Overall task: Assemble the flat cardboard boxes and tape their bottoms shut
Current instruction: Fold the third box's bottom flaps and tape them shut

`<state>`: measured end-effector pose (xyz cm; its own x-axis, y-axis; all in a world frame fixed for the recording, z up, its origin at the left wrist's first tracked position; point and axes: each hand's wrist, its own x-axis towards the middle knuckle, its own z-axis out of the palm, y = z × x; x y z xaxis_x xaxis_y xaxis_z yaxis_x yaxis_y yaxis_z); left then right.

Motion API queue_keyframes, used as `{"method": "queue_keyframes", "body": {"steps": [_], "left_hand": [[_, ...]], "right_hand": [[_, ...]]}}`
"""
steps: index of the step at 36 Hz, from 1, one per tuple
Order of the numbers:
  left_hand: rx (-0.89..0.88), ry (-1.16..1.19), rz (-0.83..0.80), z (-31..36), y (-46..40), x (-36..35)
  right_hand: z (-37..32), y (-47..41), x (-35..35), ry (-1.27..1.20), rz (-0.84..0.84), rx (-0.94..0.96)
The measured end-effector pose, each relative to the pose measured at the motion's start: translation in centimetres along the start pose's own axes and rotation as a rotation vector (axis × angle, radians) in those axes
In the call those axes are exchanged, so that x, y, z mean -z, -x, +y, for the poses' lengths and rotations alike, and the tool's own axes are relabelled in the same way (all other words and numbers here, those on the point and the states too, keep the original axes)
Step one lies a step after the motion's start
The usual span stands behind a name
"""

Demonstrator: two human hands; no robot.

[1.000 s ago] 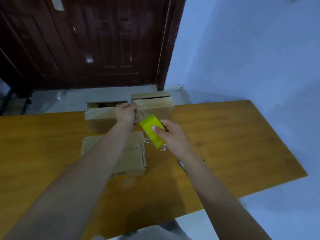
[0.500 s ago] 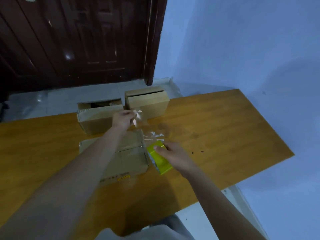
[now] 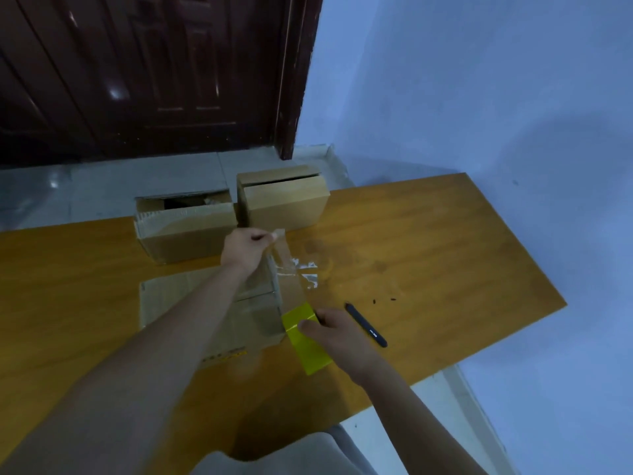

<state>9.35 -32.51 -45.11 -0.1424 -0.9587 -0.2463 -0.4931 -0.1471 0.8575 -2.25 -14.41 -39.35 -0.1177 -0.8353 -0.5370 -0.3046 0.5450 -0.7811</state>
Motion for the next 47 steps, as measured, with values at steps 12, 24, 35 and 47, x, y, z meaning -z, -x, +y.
{"method": "queue_keyframes", "body": {"steps": [12,24,35,47], "left_hand": [[-0.090,0.008,0.189,-1.3,0.1,-0.7],[-0.156,-0.009,0.107,-2.1,-0.2,-0.2],[-0.145,-0.066,0.094,-2.1,0.3,-0.2],[-0.111,-0.119,0.100,-1.7,0.5,-0.2]], "right_hand": [[-1.6,-0.8,-0.5,-0.153,0.018,-0.111],[0.8,0.5,-0.3,0.003,0.070,-0.115],[2.7,1.0,-3.1,-0.031,0.029,-0.078],[3.3,0.8,-2.9,0.100,0.089,-0.068]]}}
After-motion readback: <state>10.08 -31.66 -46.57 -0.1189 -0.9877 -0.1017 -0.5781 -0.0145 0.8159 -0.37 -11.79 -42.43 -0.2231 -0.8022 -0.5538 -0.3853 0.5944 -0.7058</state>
